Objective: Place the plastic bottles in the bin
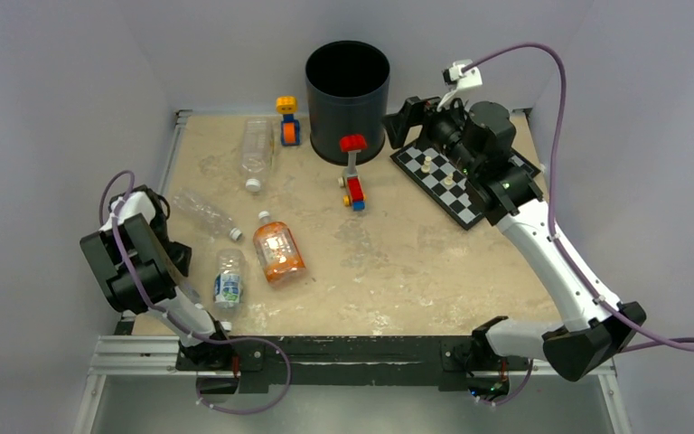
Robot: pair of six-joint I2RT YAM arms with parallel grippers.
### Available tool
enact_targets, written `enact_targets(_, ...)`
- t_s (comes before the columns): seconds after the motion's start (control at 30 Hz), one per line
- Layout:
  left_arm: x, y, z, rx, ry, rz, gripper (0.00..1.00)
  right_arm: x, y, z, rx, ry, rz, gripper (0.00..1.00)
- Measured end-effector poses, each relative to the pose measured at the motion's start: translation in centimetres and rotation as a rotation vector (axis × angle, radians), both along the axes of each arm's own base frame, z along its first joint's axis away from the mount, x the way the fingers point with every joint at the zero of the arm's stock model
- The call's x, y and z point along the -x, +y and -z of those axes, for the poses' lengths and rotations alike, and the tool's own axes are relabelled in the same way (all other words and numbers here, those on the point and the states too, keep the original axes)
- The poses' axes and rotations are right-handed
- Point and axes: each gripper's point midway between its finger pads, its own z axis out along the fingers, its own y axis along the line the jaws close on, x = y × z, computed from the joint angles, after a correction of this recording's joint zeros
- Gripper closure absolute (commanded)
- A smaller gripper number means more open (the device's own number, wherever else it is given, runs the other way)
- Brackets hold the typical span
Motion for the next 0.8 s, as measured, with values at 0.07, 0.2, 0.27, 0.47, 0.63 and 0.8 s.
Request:
enact_targets(0.07,0.1,0.2,0.0,-0.005,-0.001,-0.012,0.20,0.0,0.0,0.5,0.005,0.010,0.000,0.01)
enact_targets(0.2,0.3,0.6,0.0,-0.019,0.002,-0.038,0.37,0.0,0.1,1.3,0.008,0.026,-0.004,0.01)
enact_targets(0.27,0.6,0.9,0.1,-0.024,0.003,-0.060,0.47,0.0,0.2,1.4,0.008,0.028,-0.007,0.01)
enact_targets(0.47,1.5,0.9,0.5,-0.007,0.070,-0.068,0.57,0.7,0.1,1.1,-0.001,0.023,-0.021,0.01)
enact_targets(0.63,1.4,0.7,0.0,-0.012,0.045,-0.063,0.64,1.0,0.0,0.6,-0.009,0.011,-0.022,0.01)
enact_targets(0.8,-0.6,0.5,-4.1,-0.089,-0.186,0.018,0.83,1.1,-0.1,0.9,-0.010,0.018,-0.022,0.01)
